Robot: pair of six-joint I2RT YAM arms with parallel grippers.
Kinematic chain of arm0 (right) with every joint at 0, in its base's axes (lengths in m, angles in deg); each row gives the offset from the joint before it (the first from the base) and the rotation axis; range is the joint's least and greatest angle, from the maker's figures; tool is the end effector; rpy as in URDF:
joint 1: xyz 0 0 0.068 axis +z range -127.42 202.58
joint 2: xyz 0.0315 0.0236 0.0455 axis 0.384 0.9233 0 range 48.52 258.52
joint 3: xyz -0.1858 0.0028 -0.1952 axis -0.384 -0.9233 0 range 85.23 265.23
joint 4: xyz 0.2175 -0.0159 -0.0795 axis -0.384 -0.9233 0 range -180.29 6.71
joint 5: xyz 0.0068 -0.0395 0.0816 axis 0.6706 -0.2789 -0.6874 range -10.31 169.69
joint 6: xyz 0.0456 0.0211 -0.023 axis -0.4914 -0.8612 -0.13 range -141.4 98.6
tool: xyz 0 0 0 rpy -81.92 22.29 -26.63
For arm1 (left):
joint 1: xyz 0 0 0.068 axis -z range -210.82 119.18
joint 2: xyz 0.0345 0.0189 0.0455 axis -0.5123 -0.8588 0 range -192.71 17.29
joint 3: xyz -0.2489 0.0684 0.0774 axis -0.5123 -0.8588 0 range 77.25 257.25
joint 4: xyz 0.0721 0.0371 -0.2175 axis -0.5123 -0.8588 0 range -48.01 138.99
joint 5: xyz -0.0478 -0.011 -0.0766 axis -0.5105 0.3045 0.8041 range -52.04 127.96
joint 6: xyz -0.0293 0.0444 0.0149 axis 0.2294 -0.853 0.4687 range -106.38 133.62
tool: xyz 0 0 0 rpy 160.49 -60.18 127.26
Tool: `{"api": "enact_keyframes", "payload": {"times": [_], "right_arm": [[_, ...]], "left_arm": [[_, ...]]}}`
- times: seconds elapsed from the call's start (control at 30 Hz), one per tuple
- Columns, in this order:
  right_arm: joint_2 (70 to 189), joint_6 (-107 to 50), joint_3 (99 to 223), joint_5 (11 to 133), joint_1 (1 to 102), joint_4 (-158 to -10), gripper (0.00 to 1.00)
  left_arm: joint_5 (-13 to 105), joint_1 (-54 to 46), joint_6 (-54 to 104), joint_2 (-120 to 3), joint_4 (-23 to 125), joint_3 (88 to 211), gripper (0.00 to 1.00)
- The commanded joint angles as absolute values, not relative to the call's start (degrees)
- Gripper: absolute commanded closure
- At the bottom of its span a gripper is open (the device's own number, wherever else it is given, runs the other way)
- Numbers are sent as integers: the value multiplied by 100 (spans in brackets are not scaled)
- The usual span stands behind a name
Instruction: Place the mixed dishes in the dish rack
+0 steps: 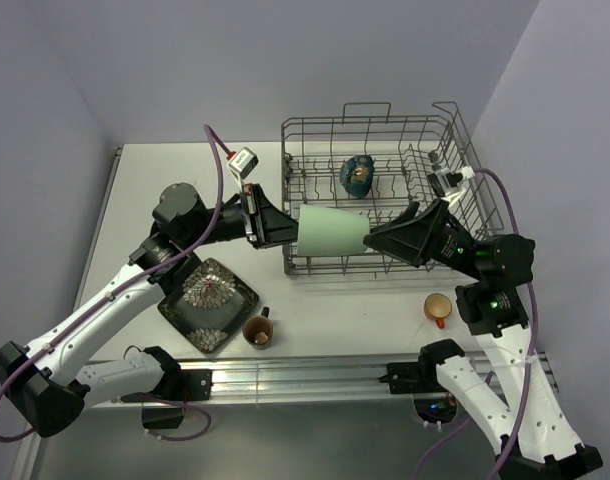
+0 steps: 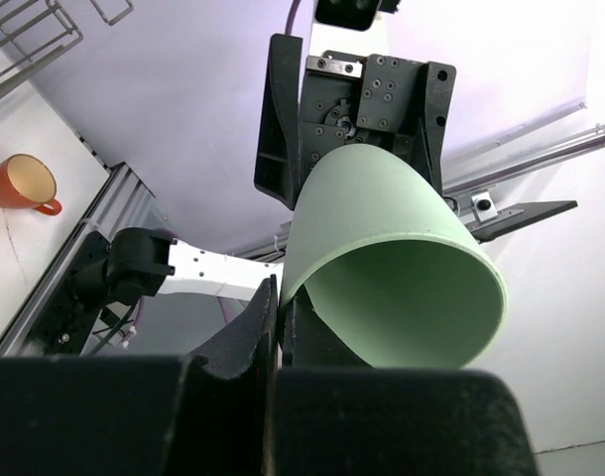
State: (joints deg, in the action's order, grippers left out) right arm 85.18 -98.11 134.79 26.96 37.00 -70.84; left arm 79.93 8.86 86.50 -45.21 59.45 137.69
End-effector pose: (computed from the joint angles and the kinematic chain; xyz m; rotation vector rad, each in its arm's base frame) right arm 0.0826 0.0523 0.4166 -0.1890 1.5572 1.8218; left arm 0.1501 -0.1572 0.4119 0.2393 1.8531 -2.0089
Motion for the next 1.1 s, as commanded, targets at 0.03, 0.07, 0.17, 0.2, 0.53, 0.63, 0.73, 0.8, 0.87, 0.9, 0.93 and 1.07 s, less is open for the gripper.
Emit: {"api": "enact_keyframes", "payload": {"times": [0.03, 0.07, 0.17, 0.2, 0.53, 0.63, 0.73, 0.8, 0.87, 0.9, 0.93, 1.07], "right_arm": [[8692, -10138, 13488, 2643, 3682, -6220, 14], [8701, -10147, 13497, 2643, 3691, -6219, 15], [8719, -9981, 13585, 2669, 3691, -6421, 15], [8727, -9937, 13594, 2643, 3691, -6474, 14], [8868, -9813, 13682, 2652, 3779, -6536, 15], [8912, -9761, 13664, 2678, 3866, -6571, 15], [8947, -9690, 13656, 2696, 3937, -6615, 15], [8982, -9646, 13664, 2722, 3972, -6650, 16], [9026, -9620, 13682, 2766, 4033, -6659, 16], [9044, -9568, 13699, 2775, 4051, -6711, 16], [9061, -9550, 13717, 2783, 4060, -6720, 16], [9175, -9462, 13813, 2836, 4130, -6817, 17]], "left_arm": [[8146, 812, 8850, -4441, 6481, 13614, 100], [8138, 794, 8859, -4433, 6473, 13613, 100], [8137, 777, 8894, -4485, 6516, 13631, 100], [8138, 777, 8903, -4494, 6577, 13622, 100], [8024, 785, 8912, -4450, 6525, 13526, 100], [8006, 785, 8947, -4476, 6578, 13508, 100], [8006, 786, 8947, -4494, 6587, 13534, 100], [8006, 785, 8912, -4512, 6543, 13578, 100], [7997, 785, 8894, -4529, 6517, 13596, 100], [7997, 785, 8877, -4529, 6490, 13613, 100], [7997, 785, 8868, -4547, 6490, 13622, 100], [7997, 785, 8780, -4582, 6376, 13675, 100]]}}
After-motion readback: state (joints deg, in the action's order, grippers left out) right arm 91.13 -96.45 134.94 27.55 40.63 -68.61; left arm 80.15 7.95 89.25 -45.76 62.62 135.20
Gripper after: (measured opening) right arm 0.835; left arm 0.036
